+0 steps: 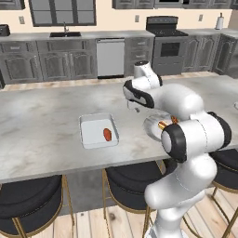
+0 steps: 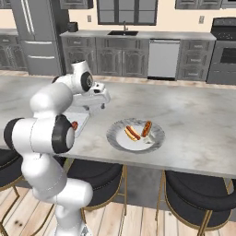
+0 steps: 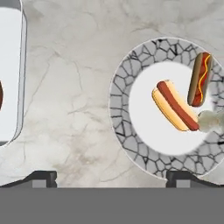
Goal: Place one cooked food and one vegetable from the large plate to each tupperware container.
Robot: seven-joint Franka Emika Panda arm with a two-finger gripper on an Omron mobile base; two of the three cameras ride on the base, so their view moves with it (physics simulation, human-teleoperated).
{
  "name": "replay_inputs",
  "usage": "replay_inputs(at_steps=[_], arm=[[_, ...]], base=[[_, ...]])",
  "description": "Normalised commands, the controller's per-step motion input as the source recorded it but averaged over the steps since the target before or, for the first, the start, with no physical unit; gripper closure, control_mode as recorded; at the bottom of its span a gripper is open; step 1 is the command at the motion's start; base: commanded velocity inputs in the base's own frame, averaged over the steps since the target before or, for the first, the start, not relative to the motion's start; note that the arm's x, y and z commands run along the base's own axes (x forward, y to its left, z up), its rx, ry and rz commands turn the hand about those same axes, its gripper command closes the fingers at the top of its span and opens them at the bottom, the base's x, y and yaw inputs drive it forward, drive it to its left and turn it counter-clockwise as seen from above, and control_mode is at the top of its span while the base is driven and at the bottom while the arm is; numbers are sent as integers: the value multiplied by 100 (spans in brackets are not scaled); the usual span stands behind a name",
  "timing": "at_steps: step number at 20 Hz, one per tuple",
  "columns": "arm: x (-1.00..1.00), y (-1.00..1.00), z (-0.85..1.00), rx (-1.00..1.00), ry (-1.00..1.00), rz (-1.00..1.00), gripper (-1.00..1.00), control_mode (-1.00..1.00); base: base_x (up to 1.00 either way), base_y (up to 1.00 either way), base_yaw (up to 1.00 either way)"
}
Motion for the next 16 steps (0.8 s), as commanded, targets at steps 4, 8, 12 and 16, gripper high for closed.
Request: replay_inputs(at_steps=[4, 8, 12, 16], arm=[[-76, -80, 0, 9, -6, 29, -100, -100], [-43, -99, -24, 15, -13, 34, -100, -100], [64, -72, -35, -2, 24, 16, -100, -100], [59, -33, -49, -9, 17, -3, -100, -100]], base=[[0, 0, 0], [0, 0, 0], [0, 0, 0], [0, 0, 0]])
